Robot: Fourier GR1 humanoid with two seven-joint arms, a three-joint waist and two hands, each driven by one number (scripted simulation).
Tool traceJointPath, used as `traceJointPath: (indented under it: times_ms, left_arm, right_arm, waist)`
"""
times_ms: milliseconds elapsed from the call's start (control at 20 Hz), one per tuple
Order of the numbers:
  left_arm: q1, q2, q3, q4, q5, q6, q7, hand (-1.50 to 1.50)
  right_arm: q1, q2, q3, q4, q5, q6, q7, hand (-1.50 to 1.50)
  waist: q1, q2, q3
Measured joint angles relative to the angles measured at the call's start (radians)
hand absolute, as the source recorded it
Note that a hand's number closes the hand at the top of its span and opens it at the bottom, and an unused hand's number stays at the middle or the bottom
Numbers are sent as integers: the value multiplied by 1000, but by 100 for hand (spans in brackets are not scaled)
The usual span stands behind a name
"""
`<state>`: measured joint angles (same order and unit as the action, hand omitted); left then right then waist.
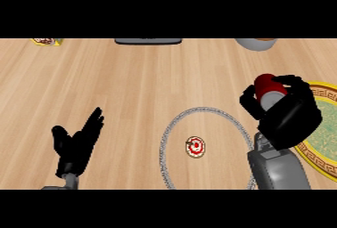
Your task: Pick the can from the placemat and place it in the plate
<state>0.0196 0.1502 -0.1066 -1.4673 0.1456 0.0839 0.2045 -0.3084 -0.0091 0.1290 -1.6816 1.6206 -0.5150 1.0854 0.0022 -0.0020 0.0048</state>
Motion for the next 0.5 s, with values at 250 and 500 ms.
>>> traceJointPath:
  times_ms: [250,500]
  left_arm:
    - [4,-2,6,0,2,-5,-6,0]
    - [8,-4,6,-15,1,-6,12,0]
  right_arm:
    - [94,-23,-136,11,-15,-133,-72,150]
    - [127,-115,-286,69,-144,-240,-123,150]
  waist:
    - [-5,1,-1]
    - [-4,1,-1]
